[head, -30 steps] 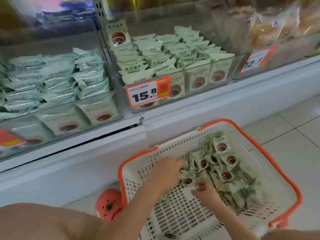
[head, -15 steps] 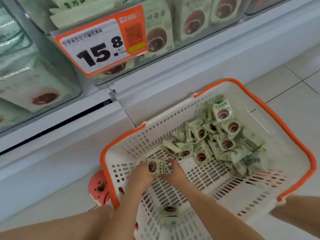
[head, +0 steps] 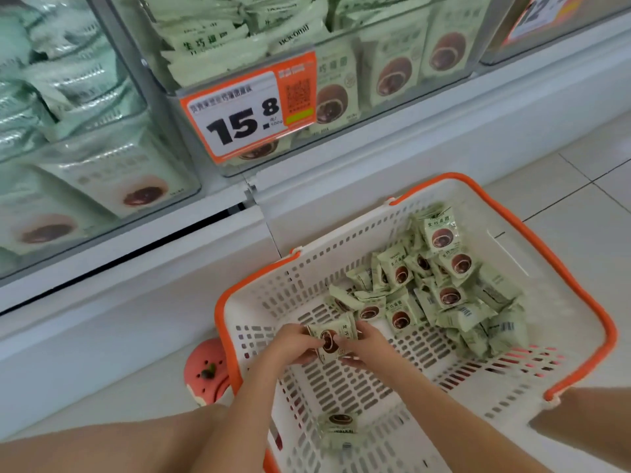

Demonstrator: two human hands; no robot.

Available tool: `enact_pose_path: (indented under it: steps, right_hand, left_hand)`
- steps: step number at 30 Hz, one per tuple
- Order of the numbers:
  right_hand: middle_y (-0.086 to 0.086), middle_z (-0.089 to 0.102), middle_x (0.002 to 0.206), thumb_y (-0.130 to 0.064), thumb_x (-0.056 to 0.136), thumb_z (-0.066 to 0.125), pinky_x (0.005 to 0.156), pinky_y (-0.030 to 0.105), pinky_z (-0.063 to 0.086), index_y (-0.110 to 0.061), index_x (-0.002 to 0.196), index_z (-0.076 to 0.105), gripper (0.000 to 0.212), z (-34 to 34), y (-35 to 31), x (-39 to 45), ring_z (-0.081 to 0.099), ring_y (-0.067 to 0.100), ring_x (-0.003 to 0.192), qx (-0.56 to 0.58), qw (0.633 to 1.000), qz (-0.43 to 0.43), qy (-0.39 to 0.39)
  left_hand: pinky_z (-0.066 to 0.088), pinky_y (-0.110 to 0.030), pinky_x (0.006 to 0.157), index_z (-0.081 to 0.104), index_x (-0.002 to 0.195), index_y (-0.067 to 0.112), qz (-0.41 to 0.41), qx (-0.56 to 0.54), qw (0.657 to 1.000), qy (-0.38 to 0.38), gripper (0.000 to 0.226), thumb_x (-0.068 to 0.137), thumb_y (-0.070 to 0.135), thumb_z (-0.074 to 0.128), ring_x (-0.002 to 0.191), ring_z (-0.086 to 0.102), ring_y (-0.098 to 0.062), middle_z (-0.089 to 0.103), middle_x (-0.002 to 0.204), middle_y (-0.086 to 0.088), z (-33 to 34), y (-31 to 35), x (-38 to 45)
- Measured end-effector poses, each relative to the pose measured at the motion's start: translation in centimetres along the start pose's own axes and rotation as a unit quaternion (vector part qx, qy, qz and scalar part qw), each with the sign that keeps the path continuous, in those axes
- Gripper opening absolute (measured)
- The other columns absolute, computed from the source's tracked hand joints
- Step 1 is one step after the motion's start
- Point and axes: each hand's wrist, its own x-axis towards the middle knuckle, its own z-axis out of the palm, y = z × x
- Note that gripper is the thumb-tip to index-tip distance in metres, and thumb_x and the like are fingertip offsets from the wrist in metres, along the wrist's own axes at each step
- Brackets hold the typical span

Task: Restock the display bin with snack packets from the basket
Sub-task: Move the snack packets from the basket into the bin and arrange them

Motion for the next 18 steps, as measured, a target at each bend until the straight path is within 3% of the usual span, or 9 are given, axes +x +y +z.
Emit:
enact_pose_path:
  steps: [2,4,7,9,12,16,17,18]
  right_hand:
    - [0.009,0.067,0.100,-0.018,0.087,0.068,0.077,0.032,0.057,-0.018,0.108,0.060,0.023,-1.5,-2.6,-2.1,0.063,0.018,0.081,-0.055,0.997,-0.054,-0.006]
    - [0.008,0.067,0.092,-0.018,0.087,0.067,0.072,0.030,0.056,-0.014,0.105,0.061,0.020,-2.8,-5.7,-4.5,0.061,0.017,0.075,-0.098,0.989,-0.111,-0.006]
    - [-0.002,0.070,0.077,-0.016,0.085,0.068,0.062,0.021,0.053,-0.014,0.099,0.066,0.014,-4.6,-11.1,-9.0,0.064,0.009,0.067,-0.137,0.967,-0.214,0.000]
    - [-0.007,0.072,0.077,-0.016,0.085,0.069,0.061,0.020,0.053,-0.019,0.098,0.067,0.014,-5.4,-14.8,-12.2,0.067,0.006,0.070,-0.132,0.955,-0.267,0.005]
    - [0.003,0.070,0.086,-0.013,0.086,0.066,0.066,0.025,0.057,-0.020,0.095,0.068,0.012,-5.8,-20.8,-16.8,0.066,0.015,0.078,-0.128,0.928,-0.348,0.025]
    - [-0.001,0.065,0.082,-0.008,0.088,0.063,0.057,0.017,0.054,-0.015,0.101,0.063,0.016,-4.4,-29.1,-22.2,0.062,0.008,0.069,-0.159,0.864,-0.475,0.043]
    - [-0.002,0.065,0.082,-0.008,0.087,0.065,0.053,0.015,0.052,-0.015,0.106,0.060,0.021,-3.7,-31.2,-22.8,0.063,0.004,0.063,-0.170,0.846,-0.501,0.065]
    - [-0.002,0.065,0.082,-0.009,0.085,0.068,0.050,0.018,0.053,-0.014,0.108,0.058,0.025,-2.9,-33.3,-23.0,0.063,0.004,0.060,-0.180,0.830,-0.521,0.087]
  left_hand:
    - [0.056,-0.037,0.085,0.067,0.097,0.006,0.047,0.033,0.998,-0.025,0.015,0.083,0.011,0.071,0.087,0.071,-0.024,0.072,0.094,-0.012,-0.6,2.2,-2.3]
    - [0.057,-0.031,0.080,0.067,0.097,0.008,0.103,0.096,0.989,-0.037,0.016,0.085,0.017,0.070,0.086,0.071,-0.019,0.073,0.093,-0.009,-1.1,5.1,-5.7]
    - [0.053,-0.029,0.070,0.066,0.089,0.018,0.217,0.267,0.939,0.006,0.012,0.087,0.031,0.067,0.080,0.067,-0.014,0.069,0.090,-0.002,-2.3,10.2,-12.4]
    - [0.049,-0.031,0.071,0.066,0.095,0.020,0.314,0.368,0.868,0.115,0.020,0.086,0.038,0.067,0.081,0.062,-0.016,0.065,0.087,0.005,-3.5,13.1,-17.2]
    - [0.045,-0.029,0.071,0.061,0.105,0.026,0.432,0.388,0.753,0.309,0.020,0.087,0.037,0.061,0.082,0.055,-0.011,0.062,0.088,0.011,-5.3,16.5,-24.4]
    - [0.039,-0.034,0.078,0.061,0.102,0.020,0.533,0.403,0.539,0.513,0.022,0.081,0.025,0.066,0.094,0.057,-0.023,0.063,0.097,0.001,-8.1,18.8,-27.5]
    - [0.040,-0.037,0.082,0.062,0.102,0.017,0.530,0.400,0.513,0.544,0.029,0.075,0.022,0.072,0.096,0.058,-0.026,0.064,0.098,-0.001,-8.8,19.2,-27.2]
    - [0.039,-0.041,0.090,0.063,0.105,0.016,0.522,0.397,0.508,0.558,0.037,0.071,0.022,0.075,0.100,0.059,-0.026,0.064,0.102,-0.002,-9.5,19.4,-26.7]
